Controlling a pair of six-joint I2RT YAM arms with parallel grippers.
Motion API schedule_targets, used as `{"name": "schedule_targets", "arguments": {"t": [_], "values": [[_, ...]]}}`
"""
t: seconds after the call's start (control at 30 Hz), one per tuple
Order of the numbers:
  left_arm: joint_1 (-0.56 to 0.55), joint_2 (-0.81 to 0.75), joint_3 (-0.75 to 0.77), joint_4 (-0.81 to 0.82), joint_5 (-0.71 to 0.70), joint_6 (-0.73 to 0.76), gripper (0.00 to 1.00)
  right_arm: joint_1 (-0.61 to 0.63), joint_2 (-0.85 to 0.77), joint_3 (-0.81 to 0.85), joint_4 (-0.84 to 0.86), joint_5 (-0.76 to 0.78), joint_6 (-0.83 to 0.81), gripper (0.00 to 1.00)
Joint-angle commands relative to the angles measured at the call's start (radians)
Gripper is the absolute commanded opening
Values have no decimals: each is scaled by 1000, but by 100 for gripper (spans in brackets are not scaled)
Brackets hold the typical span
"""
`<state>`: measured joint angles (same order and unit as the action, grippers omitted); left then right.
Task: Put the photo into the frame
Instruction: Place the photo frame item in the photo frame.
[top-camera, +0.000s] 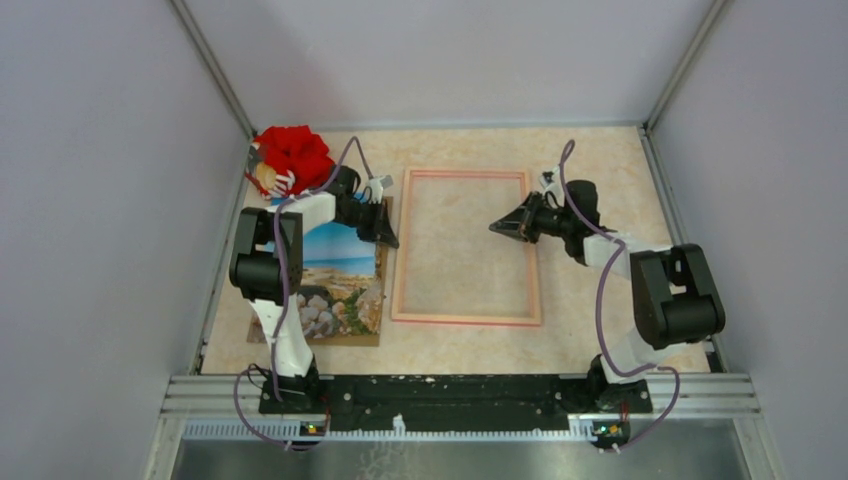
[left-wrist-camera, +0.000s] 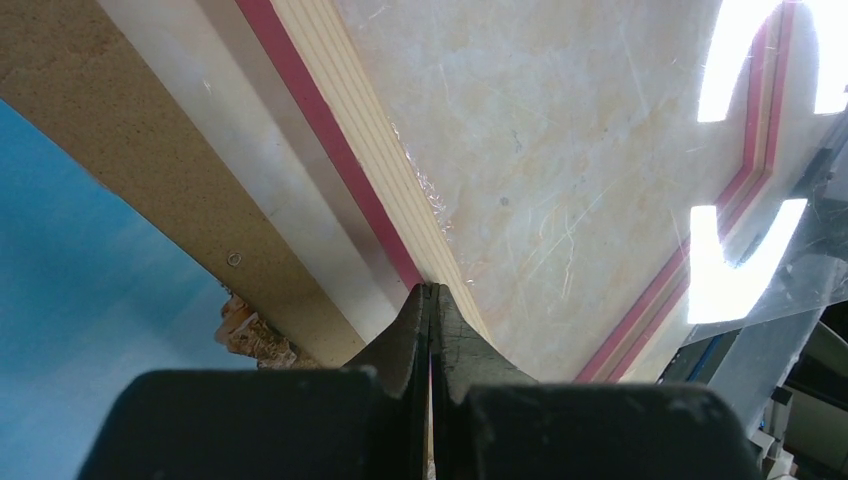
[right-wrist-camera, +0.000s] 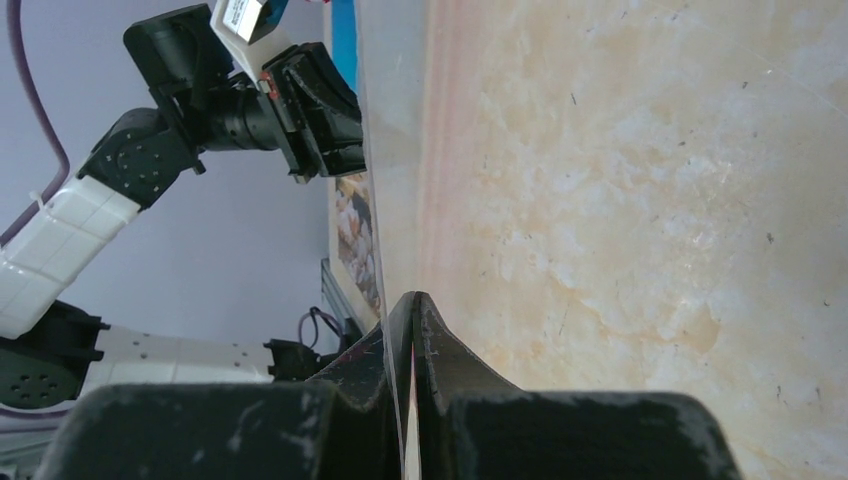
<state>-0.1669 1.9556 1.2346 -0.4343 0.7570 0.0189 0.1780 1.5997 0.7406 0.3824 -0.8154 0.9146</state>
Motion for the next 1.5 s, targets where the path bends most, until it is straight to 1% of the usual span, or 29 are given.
{"name": "schedule_targets", "arguments": {"t": [0.0,0.1,0.2,0.27,0.4,0.43,0.47,0.53,0.67,0.8,0.83,0.93,1.0,1.07,1.17,1.33,1.47], "values": [[-25,37,9,32,-28,12,0,57,-19,43,20,-8,-11,0],[-23,28,8,35,-31,6,0,57,-35,69,-109,43,-83,0],[-20,25,7,36,-31,4,0,57,-53,68,-130,56,-83,0],[-17,24,5,36,-32,5,0,55,-49,63,-81,22,-43,3],[-13,21,0,38,-31,4,0,58,-44,35,80,-29,87,6],[-14,20,0,38,-31,4,0,58,-44,34,95,-36,104,8],[-14,18,-1,39,-29,3,0,59,-45,36,99,-37,108,12],[-14,19,-2,39,-31,4,0,59,-48,44,57,-29,84,22],[-12,13,-3,40,-30,1,0,60,-43,77,-121,20,-33,42],[-11,4,-7,41,-28,1,0,60,-12,111,-251,53,-122,51],[-11,2,-9,42,-28,1,0,60,-7,126,-296,73,-147,54],[-10,-4,-17,45,-28,3,0,60,-14,187,-465,156,-251,70],[-8,-6,-20,46,-28,5,0,61,-26,238,-572,223,-315,78],[-8,-5,-20,45,-27,5,0,60,-34,283,-652,294,-365,82],[-5,-4,-18,48,-21,-1,0,60,-27,307,-707,338,-394,94],[-5,-7,-20,50,-16,-5,0,60,-4,288,-700,343,-392,97],[-5,-11,-25,53,-14,-5,0,59,8,304,-738,393,-414,97]]}}
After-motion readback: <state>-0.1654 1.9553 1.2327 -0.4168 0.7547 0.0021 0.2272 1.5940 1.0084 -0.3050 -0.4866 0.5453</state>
